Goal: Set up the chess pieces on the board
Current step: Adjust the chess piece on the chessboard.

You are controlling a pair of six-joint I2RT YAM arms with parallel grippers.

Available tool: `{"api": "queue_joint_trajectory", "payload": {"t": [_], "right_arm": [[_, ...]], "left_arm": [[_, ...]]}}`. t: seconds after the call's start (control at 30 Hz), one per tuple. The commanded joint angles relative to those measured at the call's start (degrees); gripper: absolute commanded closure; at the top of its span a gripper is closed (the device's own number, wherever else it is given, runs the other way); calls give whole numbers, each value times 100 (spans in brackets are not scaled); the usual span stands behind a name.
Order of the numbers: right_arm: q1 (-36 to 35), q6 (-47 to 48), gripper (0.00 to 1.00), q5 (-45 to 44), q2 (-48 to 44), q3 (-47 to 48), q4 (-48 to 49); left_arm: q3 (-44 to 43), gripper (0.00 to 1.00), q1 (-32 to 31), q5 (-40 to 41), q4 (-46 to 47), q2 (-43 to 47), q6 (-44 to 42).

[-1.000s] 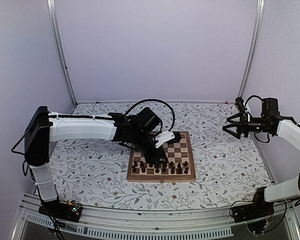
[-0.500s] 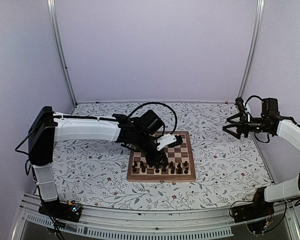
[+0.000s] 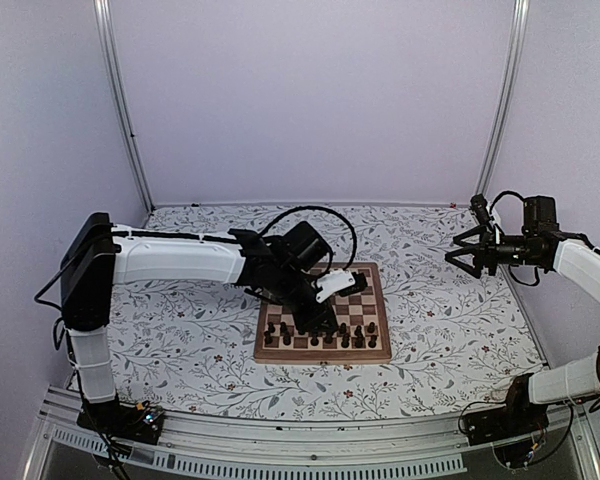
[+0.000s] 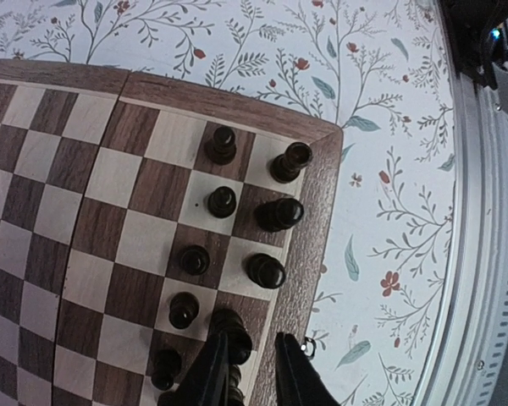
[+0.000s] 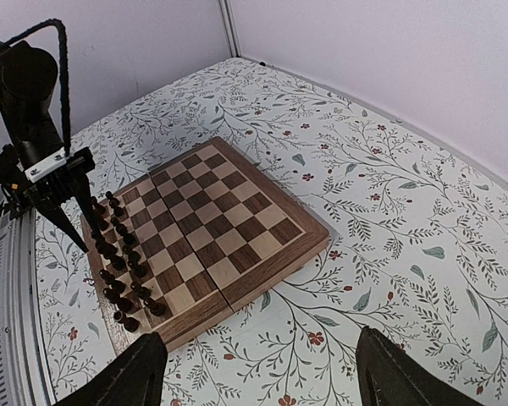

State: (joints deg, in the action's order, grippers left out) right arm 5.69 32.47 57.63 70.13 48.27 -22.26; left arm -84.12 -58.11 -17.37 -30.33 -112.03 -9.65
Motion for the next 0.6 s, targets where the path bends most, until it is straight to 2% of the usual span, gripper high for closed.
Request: {"api": "queue_joint_trajectory", "payload": {"t": [0.0,0.43,0.57], "right_arm": [[-6,75,20,82,1,-11,-43],[-5,75,20,80,1,-11,-46],[-2,75,20,74,1,-12,-44]], "left_arm": [[-105,78,-113,32,-134,-169,-47],[-44,77,-114,-99,21,263,-30],[20,71,-115,65,121,218,23]]}}
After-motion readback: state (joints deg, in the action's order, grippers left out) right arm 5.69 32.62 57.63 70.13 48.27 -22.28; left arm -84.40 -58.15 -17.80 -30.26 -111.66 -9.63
